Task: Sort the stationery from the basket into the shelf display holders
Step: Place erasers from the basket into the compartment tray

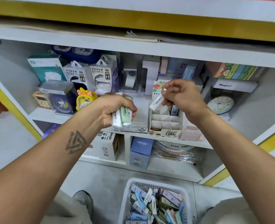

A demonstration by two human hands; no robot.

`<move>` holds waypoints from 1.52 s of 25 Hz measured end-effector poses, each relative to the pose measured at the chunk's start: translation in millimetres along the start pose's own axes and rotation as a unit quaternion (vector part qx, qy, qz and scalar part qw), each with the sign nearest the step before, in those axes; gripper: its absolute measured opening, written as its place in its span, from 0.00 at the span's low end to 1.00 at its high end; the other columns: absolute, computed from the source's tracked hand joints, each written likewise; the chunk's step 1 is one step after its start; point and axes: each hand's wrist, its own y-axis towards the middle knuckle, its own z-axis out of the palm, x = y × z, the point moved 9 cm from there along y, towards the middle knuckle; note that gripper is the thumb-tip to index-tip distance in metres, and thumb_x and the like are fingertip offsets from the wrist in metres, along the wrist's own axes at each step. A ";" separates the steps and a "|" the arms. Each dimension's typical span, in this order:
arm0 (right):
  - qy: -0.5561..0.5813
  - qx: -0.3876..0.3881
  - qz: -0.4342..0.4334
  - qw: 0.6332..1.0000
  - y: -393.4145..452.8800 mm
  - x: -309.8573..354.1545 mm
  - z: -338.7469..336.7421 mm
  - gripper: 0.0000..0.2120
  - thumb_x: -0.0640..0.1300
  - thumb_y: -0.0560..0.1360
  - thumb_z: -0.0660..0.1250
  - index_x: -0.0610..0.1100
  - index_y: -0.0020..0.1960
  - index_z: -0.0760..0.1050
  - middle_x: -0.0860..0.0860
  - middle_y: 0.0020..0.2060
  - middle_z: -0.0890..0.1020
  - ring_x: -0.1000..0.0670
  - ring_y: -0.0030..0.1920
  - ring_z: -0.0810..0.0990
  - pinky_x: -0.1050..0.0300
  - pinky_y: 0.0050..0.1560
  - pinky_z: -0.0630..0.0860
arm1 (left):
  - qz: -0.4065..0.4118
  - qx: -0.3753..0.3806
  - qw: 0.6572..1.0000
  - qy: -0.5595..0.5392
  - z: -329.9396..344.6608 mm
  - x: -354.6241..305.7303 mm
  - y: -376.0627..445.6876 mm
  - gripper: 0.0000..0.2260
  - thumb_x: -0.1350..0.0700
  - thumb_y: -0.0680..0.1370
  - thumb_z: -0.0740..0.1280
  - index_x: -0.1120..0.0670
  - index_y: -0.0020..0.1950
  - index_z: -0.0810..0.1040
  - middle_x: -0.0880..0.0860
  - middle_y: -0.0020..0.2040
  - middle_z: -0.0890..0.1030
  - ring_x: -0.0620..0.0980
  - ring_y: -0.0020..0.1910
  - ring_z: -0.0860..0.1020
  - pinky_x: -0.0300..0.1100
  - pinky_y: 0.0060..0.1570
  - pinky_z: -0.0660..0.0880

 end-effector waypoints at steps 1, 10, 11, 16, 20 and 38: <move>-0.011 0.005 -0.010 1.000 -1.6 3.2 4.3 0.04 0.32 0.76 0.70 0.39 0.50 0.79 0.43 0.35 0.85 0.48 0.32 0.83 0.61 0.33 0.77 | 0.007 -0.012 1.000 -0.008 -9.8 -1.8 -2.3 0.11 0.74 0.71 0.67 0.59 0.44 0.74 0.61 0.37 0.80 0.53 0.28 0.80 0.42 0.29 0.79; -0.032 0.068 -0.060 0.995 -7.9 11.3 69.9 0.02 0.33 0.76 0.71 0.37 0.48 0.80 0.42 0.38 0.83 0.46 0.36 0.86 0.57 0.41 0.83 | 0.023 -0.039 0.998 -0.033 -62.2 -17.8 -16.6 0.07 0.73 0.69 0.68 0.63 0.43 0.75 0.60 0.34 0.80 0.52 0.28 0.81 0.42 0.28 0.79; -0.070 0.072 -0.074 0.992 -7.3 11.2 77.9 0.02 0.34 0.76 0.71 0.38 0.48 0.80 0.43 0.39 0.82 0.47 0.37 0.86 0.57 0.42 0.83 | 0.025 -0.041 0.998 -0.034 -66.6 -16.3 -17.3 0.08 0.73 0.68 0.68 0.62 0.42 0.75 0.60 0.33 0.80 0.52 0.28 0.81 0.42 0.28 0.79; -0.235 0.107 -0.150 0.954 -12.9 1.8 117.4 0.07 0.36 0.77 0.69 0.47 0.51 0.78 0.53 0.41 0.81 0.59 0.37 0.82 0.62 0.42 0.79 | 0.019 -0.069 0.997 -0.040 -86.4 -6.8 -14.9 0.08 0.73 0.71 0.67 0.61 0.40 0.74 0.58 0.28 0.79 0.52 0.25 0.80 0.44 0.28 0.79; -0.246 0.108 -0.177 0.947 -10.5 -6.0 131.8 0.08 0.36 0.76 0.71 0.49 0.48 0.76 0.57 0.40 0.80 0.65 0.38 0.80 0.56 0.43 0.80 | 0.019 -0.069 0.996 -0.050 -82.9 -7.0 -11.9 0.08 0.73 0.73 0.66 0.61 0.42 0.74 0.59 0.31 0.79 0.52 0.24 0.80 0.43 0.26 0.79; -0.626 0.248 -0.118 0.730 -34.2 -39.6 155.0 0.07 0.41 0.74 0.70 0.49 0.47 0.73 0.49 0.43 0.76 0.45 0.41 0.77 0.53 0.36 0.74 | 0.032 -0.073 0.994 -0.076 -72.7 -6.4 -10.5 0.13 0.71 0.73 0.69 0.60 0.56 0.77 0.60 0.43 0.82 0.53 0.33 0.83 0.48 0.32 0.81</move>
